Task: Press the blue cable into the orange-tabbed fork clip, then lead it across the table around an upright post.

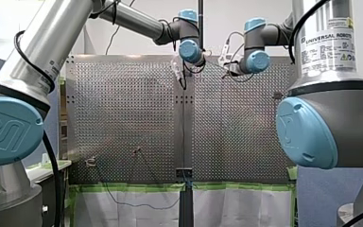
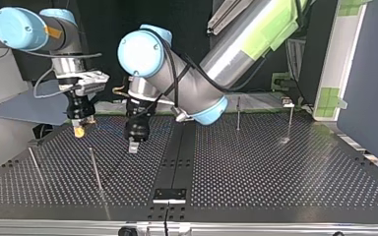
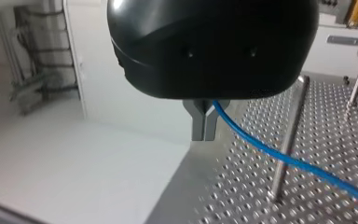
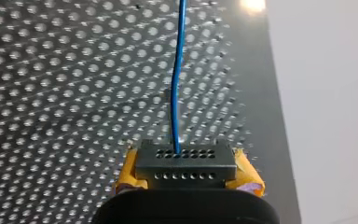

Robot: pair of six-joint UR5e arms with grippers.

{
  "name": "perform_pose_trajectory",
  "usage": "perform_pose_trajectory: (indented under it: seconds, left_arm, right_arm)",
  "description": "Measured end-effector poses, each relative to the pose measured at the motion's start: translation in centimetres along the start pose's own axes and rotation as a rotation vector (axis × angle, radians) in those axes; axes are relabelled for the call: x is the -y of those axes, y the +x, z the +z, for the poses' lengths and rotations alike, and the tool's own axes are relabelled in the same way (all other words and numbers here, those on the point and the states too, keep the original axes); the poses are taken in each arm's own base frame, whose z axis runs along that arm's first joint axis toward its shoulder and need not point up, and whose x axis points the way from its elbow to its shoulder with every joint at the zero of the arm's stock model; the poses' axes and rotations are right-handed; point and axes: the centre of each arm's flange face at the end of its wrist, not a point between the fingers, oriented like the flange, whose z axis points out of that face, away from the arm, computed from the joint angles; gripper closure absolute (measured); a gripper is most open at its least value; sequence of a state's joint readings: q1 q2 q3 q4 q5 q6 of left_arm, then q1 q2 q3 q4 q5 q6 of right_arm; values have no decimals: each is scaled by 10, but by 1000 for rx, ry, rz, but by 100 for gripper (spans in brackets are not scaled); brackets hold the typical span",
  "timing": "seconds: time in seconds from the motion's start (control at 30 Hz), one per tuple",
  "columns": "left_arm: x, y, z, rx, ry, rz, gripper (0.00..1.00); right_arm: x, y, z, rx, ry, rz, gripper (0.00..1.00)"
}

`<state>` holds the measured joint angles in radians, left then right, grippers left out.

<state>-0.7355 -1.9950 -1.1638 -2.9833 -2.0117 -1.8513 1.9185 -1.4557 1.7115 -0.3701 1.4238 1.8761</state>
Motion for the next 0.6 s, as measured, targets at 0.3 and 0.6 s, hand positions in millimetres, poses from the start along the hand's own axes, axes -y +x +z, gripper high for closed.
perform_pose_trajectory:
  seconds: [0.3,0.6]
  left_arm:
    - [8,-14,10,-10,48,24,100]
    - [11,1,29,-71,60,56,100]
  right_arm:
    - [-6,36,15,-52,-9,15,100]
    - [-21,77,32,-106,-31,21,100]
